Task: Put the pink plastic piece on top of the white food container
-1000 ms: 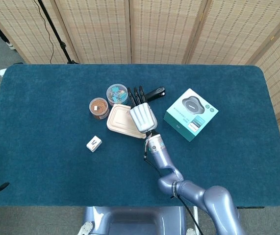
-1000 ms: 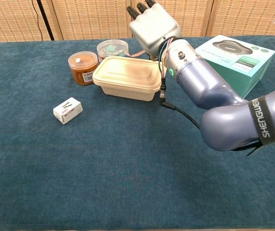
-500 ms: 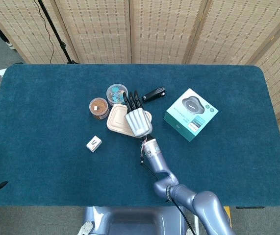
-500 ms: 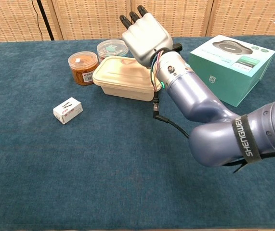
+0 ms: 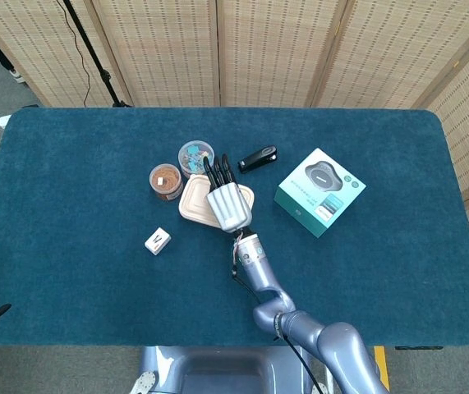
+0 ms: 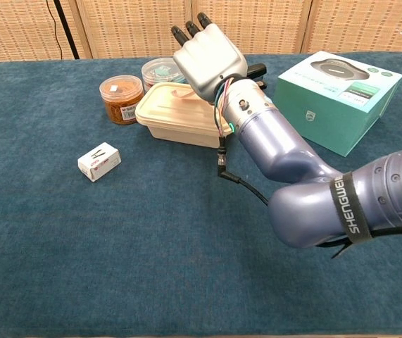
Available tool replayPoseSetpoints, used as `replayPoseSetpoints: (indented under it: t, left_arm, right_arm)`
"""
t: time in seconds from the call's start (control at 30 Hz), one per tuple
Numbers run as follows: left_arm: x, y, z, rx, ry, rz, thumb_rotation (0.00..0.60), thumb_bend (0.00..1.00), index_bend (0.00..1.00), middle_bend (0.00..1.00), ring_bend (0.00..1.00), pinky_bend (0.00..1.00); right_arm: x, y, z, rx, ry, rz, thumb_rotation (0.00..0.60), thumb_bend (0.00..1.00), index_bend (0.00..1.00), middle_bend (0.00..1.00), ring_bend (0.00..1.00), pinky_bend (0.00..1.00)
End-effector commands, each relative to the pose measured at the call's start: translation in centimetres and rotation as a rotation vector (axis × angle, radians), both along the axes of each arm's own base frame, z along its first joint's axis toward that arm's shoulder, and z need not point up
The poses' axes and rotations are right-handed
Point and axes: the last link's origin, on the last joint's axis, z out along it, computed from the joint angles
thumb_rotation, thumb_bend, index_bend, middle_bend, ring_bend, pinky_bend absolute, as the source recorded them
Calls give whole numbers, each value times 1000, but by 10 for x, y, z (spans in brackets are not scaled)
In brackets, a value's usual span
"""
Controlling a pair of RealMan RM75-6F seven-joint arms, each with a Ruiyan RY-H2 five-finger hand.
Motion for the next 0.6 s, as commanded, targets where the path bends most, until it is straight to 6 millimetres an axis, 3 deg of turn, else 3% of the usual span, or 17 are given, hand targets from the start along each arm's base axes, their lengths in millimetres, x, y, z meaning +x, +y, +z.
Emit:
replayPoseSetpoints:
  t: [0.03, 0.37, 0.6]
  left_arm:
    - [0, 0, 0, 1, -1, 0, 600, 0, 0, 0, 0, 0]
    - [1, -2, 0, 0, 0, -7, 600, 0, 0, 0, 0, 0]
    - [2, -5, -1, -2, 2, -16, 600, 0, 0, 0, 0, 0]
  right_arm:
    - [-1, 1, -1, 11, -16, -6, 600, 562, 344, 0, 0, 0]
    - [1, 2, 8, -18, -48, 25, 600, 562, 237, 0, 0, 0]
    - [3, 1, 30, -75, -70, 72, 600, 562, 186, 0, 0, 0]
